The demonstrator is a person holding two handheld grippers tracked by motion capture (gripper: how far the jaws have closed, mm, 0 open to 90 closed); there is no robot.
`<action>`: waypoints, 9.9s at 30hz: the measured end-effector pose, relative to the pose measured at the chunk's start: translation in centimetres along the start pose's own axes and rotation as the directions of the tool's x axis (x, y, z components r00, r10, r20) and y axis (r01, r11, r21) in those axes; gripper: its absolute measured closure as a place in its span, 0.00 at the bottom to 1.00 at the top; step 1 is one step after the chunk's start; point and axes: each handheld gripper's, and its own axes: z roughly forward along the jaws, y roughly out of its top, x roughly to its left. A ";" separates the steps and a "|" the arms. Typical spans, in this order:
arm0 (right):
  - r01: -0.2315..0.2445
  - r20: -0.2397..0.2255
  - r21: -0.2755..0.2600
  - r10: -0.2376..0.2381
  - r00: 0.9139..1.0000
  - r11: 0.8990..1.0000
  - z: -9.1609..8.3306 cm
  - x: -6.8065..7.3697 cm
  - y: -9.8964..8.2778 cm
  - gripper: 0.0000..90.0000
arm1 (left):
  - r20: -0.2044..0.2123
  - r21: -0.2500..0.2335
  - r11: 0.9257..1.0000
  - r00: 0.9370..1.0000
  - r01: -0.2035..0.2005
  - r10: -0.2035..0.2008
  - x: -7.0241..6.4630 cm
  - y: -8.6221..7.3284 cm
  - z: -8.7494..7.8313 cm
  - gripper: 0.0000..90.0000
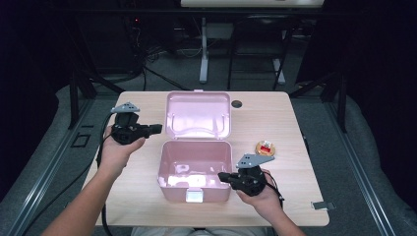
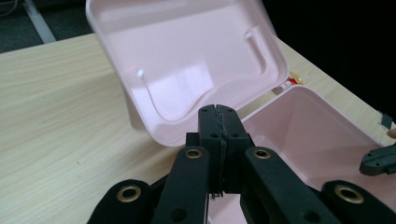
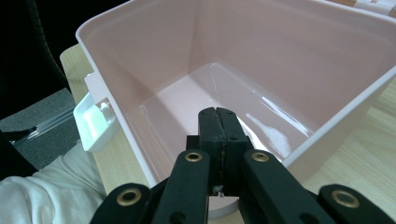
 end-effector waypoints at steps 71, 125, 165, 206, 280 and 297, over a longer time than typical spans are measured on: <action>-0.028 0.045 -0.029 0.030 0.999 0.999 -3.1 -1.4 3.2 0.62 | -0.070 0.075 0.996 0.996 -0.045 0.050 0.1 -4.6 -1.2 0.58; -0.081 0.208 0.084 0.062 0.976 0.993 -4.4 -8.4 4.2 0.38 | -0.089 0.119 0.991 0.993 -0.064 0.075 1.1 -4.7 -1.0 0.42; -0.194 0.342 0.426 0.041 0.939 0.884 -0.8 -14.7 4.7 0.15 | -0.101 0.111 0.993 0.994 -0.039 0.050 1.8 -4.9 -1.3 0.36; -0.350 0.447 0.510 0.106 0.888 0.786 1.7 -19.4 3.3 0.16 | -0.096 0.136 0.990 0.995 -0.026 0.039 2.0 -5.1 -1.3 0.32; -0.394 0.445 0.617 0.112 0.889 0.681 4.0 -20.1 0.9 0.17 | -0.111 0.164 0.986 0.993 -0.013 0.031 2.2 -5.3 -1.2 0.33; -0.395 0.447 0.622 0.107 0.888 0.676 4.5 -20.2 0.7 0.20 | -0.113 0.166 0.986 0.993 -0.011 0.030 2.2 -5.4 -1.3 0.33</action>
